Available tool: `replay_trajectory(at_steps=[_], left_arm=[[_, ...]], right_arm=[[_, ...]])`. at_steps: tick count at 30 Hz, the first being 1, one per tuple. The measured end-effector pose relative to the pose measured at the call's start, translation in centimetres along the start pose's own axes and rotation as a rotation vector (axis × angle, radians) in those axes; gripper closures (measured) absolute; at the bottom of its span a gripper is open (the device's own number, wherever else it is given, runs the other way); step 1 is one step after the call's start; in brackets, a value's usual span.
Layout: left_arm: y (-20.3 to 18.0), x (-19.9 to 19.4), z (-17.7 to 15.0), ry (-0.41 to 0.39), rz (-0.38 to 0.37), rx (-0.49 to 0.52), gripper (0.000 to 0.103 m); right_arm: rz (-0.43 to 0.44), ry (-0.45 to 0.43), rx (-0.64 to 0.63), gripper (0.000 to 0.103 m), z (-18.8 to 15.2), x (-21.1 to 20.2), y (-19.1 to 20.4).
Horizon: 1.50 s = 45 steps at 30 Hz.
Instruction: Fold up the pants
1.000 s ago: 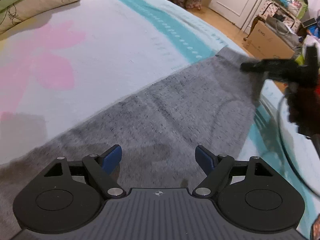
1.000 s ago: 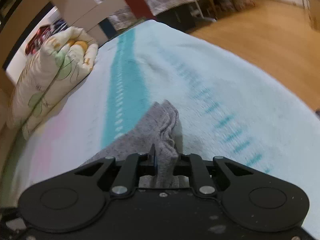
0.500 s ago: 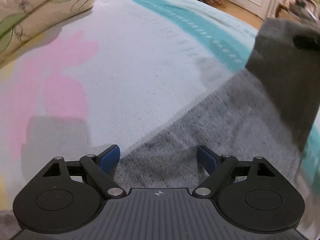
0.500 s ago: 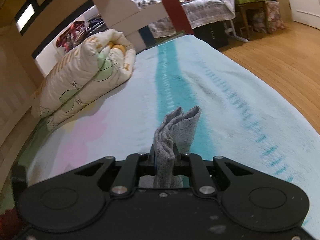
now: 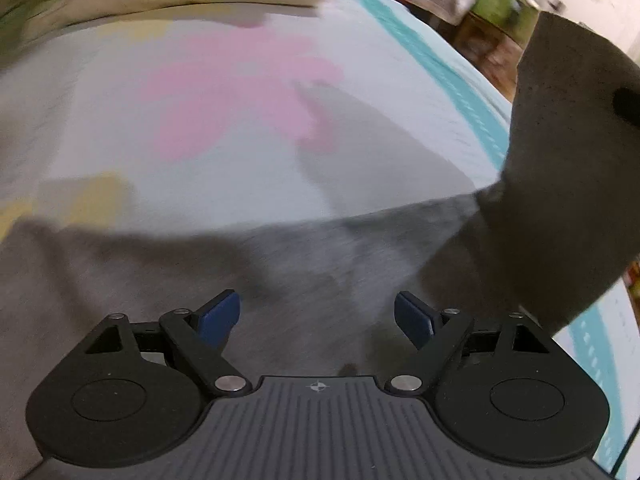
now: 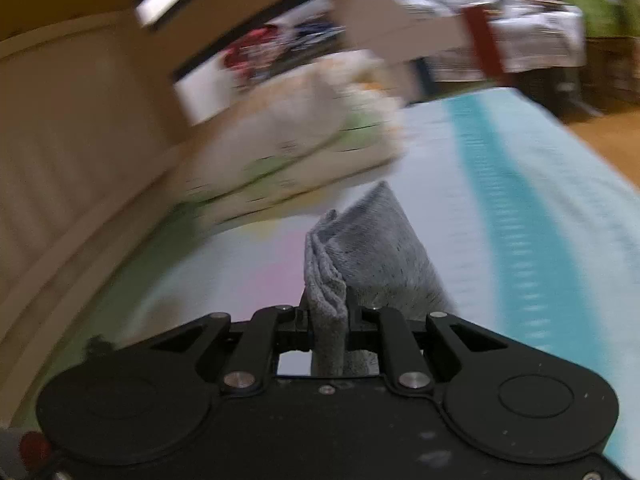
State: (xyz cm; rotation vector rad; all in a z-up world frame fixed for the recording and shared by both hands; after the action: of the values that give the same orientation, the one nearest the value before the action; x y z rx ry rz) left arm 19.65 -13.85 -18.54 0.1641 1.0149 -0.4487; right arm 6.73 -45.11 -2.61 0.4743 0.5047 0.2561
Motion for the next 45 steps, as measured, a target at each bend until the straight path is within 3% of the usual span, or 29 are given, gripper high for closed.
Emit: replay_trajectory(at_steps=[3,7,10,13,14,17,23,26,29,31,32,35,38,41,45], left_arm=[[3.8,-1.8,-1.1,-0.02,0.052,-0.095,0.019],[8.0,-3.6,-2.4,-0.043,0.123,-0.202,0.019],[9.1,-4.0,-2.8,-0.041,0.139,-0.226,0.019],[9.4,-4.3,-2.7,-0.046,0.145,-0.227,0.019],[9.4,-4.4,-2.5,-0.049,0.143,-0.23,0.019],[9.5,-4.8,-2.3,-0.069,0.138,-0.236,0.019],[7.9,-5.7,-1.0,-0.111,0.104,-0.195,0.018],[6.0,-5.4,-0.9,-0.104,0.061,-0.147,0.018],[3.3,-4.6,-1.2,-0.092,0.033,-0.063,0.018],[1.8,-4.2,-1.8,-0.08,0.017,-0.012,0.018],[1.2,-4.1,-2.1,-0.077,0.011,0.008,0.018],[0.1,-4.0,-3.1,-0.07,0.007,0.052,0.018],[-0.4,-3.8,-3.5,-0.057,-0.002,0.062,0.018],[-0.9,-3.2,-3.5,-0.048,-0.01,0.077,0.018],[-1.2,-3.0,-3.8,-0.041,-0.015,0.075,0.018]], right_arm=[[0.08,0.063,-0.053,0.089,-3.1,3.2,4.9],[0.113,0.208,-0.141,0.089,-9.0,8.2,8.6],[0.138,0.31,-0.202,0.089,-13.2,11.2,10.3],[0.132,0.358,-0.276,0.086,-15.6,12.5,11.6],[0.127,0.372,-0.285,0.082,-16.1,12.8,11.7],[0.174,0.455,-0.299,0.05,-17.4,13.5,12.4],[0.308,0.435,-0.384,0.05,-17.2,9.5,14.1],[0.238,0.366,-0.394,0.05,-15.2,7.8,12.5],[0.097,0.331,-0.331,0.053,-13.0,8.0,9.3],[0.025,0.343,-0.3,0.095,-11.9,8.7,7.2],[-0.017,0.352,-0.305,0.099,-11.8,9.2,6.4],[-0.013,0.416,-0.278,0.099,-13.3,10.5,5.9],[0.042,0.518,-0.298,0.099,-16.8,11.4,6.9],[0.156,0.547,-0.339,0.098,-18.3,11.4,9.1],[0.148,0.502,-0.386,0.097,-17.3,10.2,10.2]])
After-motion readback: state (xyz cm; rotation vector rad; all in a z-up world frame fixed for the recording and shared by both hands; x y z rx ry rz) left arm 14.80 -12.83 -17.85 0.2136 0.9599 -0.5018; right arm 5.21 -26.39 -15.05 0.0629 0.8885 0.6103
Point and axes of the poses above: each gripper's, at about its wrist camera, not at the fingertips, and x roughly the way its jaws point, y to its left, z to its top, the point moved 5 cm from there along x, roughly the way its jaws point, and after that the axes turned 11 degrees about z, right-handed, at the moved point
